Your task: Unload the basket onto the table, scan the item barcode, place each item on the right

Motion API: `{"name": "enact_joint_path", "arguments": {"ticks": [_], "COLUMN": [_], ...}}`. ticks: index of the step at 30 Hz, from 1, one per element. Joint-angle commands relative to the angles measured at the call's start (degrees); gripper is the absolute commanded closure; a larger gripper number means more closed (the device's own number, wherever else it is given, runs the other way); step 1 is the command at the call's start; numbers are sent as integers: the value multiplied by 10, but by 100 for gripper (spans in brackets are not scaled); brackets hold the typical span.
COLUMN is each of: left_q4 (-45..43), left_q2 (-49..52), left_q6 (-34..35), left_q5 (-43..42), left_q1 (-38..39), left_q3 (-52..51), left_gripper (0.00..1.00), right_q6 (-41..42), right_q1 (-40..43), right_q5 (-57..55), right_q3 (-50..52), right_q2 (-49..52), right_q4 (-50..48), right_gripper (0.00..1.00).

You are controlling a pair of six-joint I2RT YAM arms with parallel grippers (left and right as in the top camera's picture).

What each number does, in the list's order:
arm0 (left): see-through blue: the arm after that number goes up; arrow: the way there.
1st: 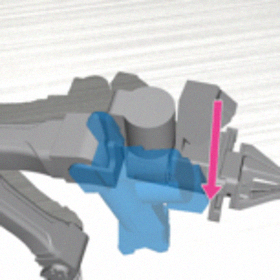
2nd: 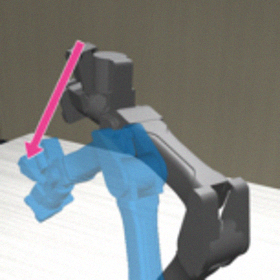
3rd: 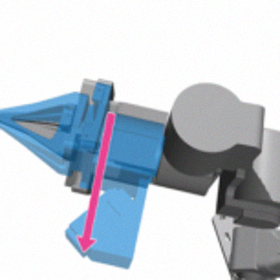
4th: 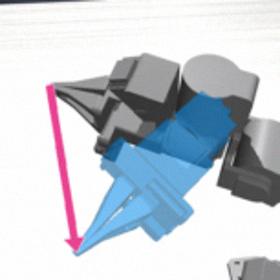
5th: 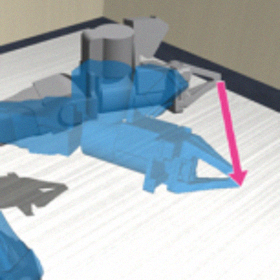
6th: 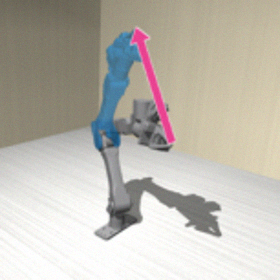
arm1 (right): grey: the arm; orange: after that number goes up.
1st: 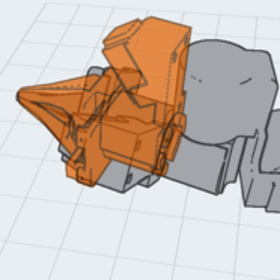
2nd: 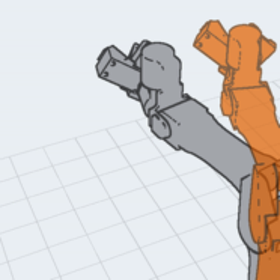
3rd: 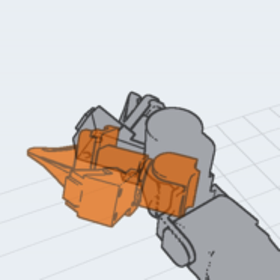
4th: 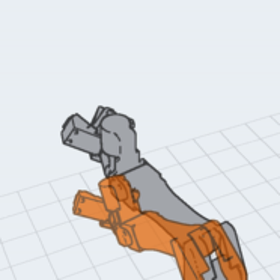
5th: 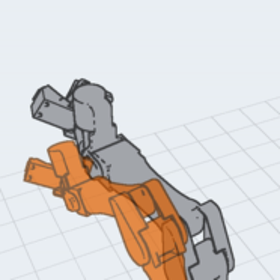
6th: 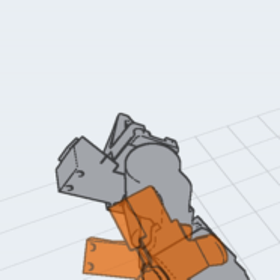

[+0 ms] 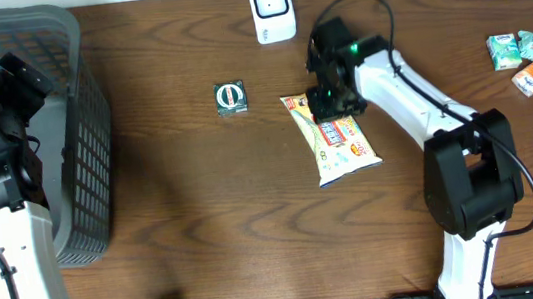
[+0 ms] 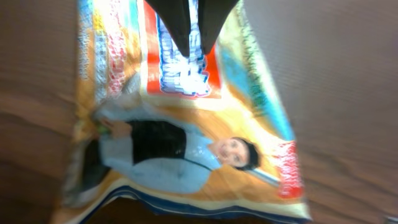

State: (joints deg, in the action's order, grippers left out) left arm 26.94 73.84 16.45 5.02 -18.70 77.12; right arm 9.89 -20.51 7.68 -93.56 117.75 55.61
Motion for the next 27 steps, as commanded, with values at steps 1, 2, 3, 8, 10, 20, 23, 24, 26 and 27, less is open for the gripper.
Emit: {"name": "enact_joint_path", "arguments": {"ticks": [1,2,3,8,10,20,23,24,26,27], "left_q4": [0,0,0,0,0,0,0,0,0,0], "left_q2": [2,2,2,2,2,2,2,2,2,2], "left_q6": [-6,-6,-6,-6,-6,-6,-6,-6,-6,-6], "left_q5": [1,1,1,1,1,1,1,1,1,1], "left_q1": [-3,-3,-3,-3,-3,-3,-3,-3,-3,-3], "left_q3": [9,9,9,9,9,9,9,9,9,9], "left_gripper": [2,2,2,2,2,2,2,2,2,2], "right_q6": [-6,-6,-6,-7,-7,12,12,12,12,12], "right_q1": [-2,-3,-4,-22,-32,-77,-72,-67,-54,-46], "right_q5": [-5,-5,-5,-5,-5,-7,-16,-26,-55,-70], "right_q3": [-48,-49,-48,-7,26,85,47,28,-10,-29], "right_q2": [-1,-1,-1,-1,-1,-1,-1,-1,-1,-1], "right_q4": [38,47,56,75,63,16,28,40,68,81], "right_gripper": [99,99,99,99,99,99,99,99,97,94]}}
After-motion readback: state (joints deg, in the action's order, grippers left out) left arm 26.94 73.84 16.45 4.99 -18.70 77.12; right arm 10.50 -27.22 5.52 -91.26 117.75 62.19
